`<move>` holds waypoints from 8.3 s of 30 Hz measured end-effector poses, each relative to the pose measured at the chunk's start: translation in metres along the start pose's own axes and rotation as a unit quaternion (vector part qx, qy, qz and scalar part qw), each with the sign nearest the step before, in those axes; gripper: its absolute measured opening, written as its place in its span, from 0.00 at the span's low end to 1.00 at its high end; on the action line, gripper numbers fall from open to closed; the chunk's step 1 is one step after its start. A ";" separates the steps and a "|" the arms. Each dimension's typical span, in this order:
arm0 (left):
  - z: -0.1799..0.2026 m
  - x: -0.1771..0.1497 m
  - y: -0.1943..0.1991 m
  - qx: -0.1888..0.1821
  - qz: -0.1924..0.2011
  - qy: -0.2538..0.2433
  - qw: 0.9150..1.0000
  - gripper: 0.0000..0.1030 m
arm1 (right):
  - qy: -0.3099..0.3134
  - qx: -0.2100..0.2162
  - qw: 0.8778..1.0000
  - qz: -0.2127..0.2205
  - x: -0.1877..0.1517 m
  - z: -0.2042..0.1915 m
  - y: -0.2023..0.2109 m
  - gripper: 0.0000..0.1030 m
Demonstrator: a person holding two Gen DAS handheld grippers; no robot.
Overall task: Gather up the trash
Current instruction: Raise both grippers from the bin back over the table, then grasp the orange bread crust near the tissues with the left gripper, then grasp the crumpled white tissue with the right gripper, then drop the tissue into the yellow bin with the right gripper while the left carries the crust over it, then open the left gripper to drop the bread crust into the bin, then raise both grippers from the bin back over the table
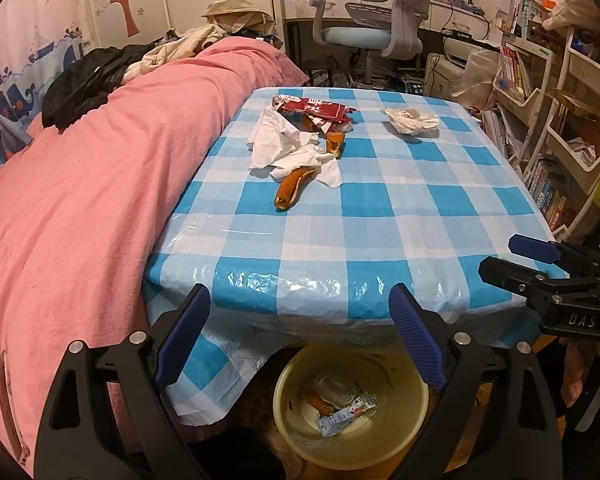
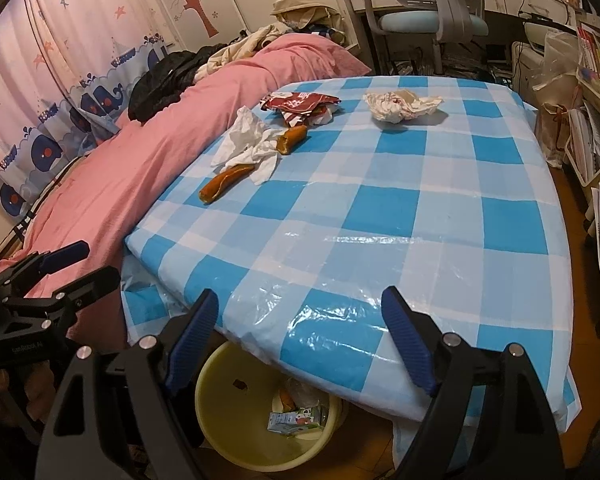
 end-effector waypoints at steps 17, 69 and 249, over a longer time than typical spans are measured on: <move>-0.027 0.036 -0.009 -0.013 0.022 0.056 0.998 0.85 | 0.014 -0.011 1.000 0.013 0.003 -0.003 -0.003 0.78; -0.096 0.130 -0.103 -0.099 -0.041 0.117 0.987 0.16 | 0.027 0.023 0.999 0.010 0.086 -0.056 -0.097 0.75; 0.002 0.087 -0.067 -0.035 0.013 0.000 0.999 0.77 | -0.008 -0.041 0.999 0.021 -0.003 -0.005 -0.011 0.66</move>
Point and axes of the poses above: each gripper's, at about its wrist camera, not at the fingertips, and y roughly against the way its jaws point, z to its right, x to its top, the point moved 2 cm from there along -y, roughly the way its jaws point, and after that the axes turned 1 degree about z, right-handed, at the moved point
